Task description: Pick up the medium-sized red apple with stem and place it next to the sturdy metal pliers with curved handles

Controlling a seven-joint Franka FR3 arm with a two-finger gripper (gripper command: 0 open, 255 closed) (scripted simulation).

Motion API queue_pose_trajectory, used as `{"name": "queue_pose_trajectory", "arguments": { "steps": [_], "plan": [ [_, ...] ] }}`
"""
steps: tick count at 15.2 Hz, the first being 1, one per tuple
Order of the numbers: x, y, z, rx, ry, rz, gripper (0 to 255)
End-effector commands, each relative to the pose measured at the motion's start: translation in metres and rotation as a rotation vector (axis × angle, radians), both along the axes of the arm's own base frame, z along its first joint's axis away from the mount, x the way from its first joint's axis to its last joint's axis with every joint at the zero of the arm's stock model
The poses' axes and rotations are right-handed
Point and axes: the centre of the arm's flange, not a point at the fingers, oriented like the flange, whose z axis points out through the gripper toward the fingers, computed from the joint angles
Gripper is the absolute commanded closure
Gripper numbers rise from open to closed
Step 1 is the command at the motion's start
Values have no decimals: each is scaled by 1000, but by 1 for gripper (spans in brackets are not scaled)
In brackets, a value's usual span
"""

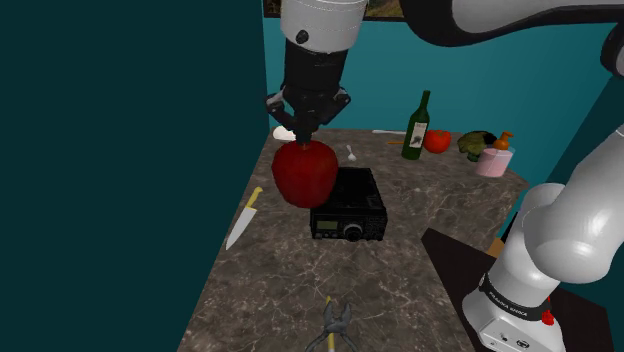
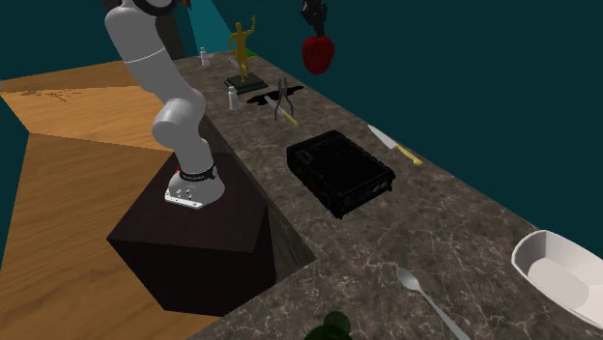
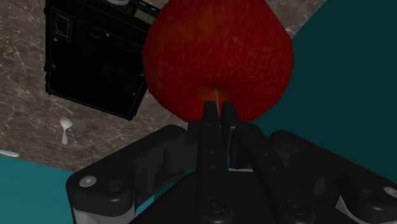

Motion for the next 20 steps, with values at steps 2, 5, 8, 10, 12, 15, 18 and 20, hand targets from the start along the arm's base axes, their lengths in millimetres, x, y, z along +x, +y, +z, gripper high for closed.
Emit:
{"name": "queue_pose_trajectory", "arguments": {
  "steps": [2, 5, 8, 10, 12, 15, 18, 20],
  "plan": [
    [-12, 41, 1, 2, -1, -2, 255],
    [-23, 73, 1, 2, -1, -2, 255],
    [-23, 73, -15, 2, -1, -2, 255],
    [-23, 73, -25, 2, -1, -2, 255],
    [-23, 73, -36, 2, -1, -2, 255],
    [-23, 73, -52, 2, -1, -2, 255],
    [-23, 73, -67, 2, -1, -2, 255],
    [-23, 73, -78, 2, -1, -2, 255]
  ]
}}
